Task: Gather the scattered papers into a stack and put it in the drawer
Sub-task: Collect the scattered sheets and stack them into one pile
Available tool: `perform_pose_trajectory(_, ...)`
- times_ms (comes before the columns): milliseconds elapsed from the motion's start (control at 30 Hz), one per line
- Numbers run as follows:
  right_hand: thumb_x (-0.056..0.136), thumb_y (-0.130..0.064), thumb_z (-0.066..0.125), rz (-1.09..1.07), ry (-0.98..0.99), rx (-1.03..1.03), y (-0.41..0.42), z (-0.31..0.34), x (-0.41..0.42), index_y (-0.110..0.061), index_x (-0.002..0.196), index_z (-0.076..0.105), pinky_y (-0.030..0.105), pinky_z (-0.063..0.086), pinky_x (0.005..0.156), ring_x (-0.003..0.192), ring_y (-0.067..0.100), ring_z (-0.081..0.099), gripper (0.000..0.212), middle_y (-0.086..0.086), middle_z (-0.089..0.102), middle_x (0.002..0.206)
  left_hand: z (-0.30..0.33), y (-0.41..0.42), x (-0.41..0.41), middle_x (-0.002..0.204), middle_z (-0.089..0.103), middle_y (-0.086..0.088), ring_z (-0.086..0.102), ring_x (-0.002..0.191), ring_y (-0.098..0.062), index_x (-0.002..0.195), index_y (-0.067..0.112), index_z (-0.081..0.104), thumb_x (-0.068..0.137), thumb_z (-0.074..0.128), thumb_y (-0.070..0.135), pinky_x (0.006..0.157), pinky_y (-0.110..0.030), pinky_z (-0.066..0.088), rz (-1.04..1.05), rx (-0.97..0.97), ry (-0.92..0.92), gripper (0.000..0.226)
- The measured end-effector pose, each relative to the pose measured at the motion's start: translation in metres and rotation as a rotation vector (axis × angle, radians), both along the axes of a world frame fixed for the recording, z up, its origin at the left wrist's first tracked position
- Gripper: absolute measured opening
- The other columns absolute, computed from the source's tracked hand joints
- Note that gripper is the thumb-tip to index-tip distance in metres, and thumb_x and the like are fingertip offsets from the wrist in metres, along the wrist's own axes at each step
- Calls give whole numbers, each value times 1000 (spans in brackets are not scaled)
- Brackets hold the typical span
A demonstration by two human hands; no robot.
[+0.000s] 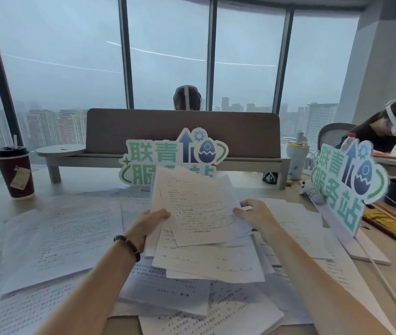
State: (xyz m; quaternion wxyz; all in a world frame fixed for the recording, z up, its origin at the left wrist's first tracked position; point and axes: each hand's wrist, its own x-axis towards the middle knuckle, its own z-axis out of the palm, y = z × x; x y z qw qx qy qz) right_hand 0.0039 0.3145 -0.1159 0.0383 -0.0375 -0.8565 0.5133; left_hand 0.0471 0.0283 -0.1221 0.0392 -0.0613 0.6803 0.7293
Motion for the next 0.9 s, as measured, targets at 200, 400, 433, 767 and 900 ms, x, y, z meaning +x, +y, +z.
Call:
perform_pose_trajectory(200, 90, 0, 67, 43, -46, -262, -1, -1, -1, -4, 138, 54, 40, 54, 94, 98, 30, 67, 49, 13, 68, 109, -1, 1, 2, 106, 74, -17, 74, 91, -34, 112, 7, 67, 93, 65, 18, 70, -42, 62, -75, 80, 54, 22)
perform_pose_trajectory(400, 87, 8, 62, 185, -180, -340, -5, 6, 8, -3, 118, 68, 38, 61, 79, 92, 27, 74, 33, 10, 75, 107, -3, 0, 1, 113, 73, -18, 70, 103, -37, 120, 4, 65, 92, 65, 16, 92, -53, 55, -99, 122, 71, 30)
perform_pose_trajectory(433, 90, 0, 65, 179, -177, -317, -5, 5, 8, -5, 112, 70, 39, 61, 81, 93, 27, 74, 23, 9, 76, 106, -3, -1, 1, 113, 72, -18, 70, 103, -38, 120, 4, 65, 92, 65, 16, 93, -54, 54, -101, 123, 72, 30)
perform_pose_trajectory(767, 92, 7, 56, 113, -90, -295, 2, 1, 2, -12, 125, 63, 42, 45, 104, 110, 27, 63, 38, 4, 71, 112, 2, 1, 2, 108, 75, -13, 73, 98, -32, 113, 12, 68, 94, 62, 29, 87, -46, 58, -65, 69, 124, 27)
perform_pose_trajectory(900, 84, 20, 55, 222, -159, -392, 4, 6, 9, -21, 119, 59, 44, 59, 81, 99, 32, 70, 54, 15, 73, 108, 2, -1, 3, 110, 74, -16, 71, 100, -35, 115, 10, 67, 93, 64, 25, 91, -52, 55, -60, 108, 113, 26)
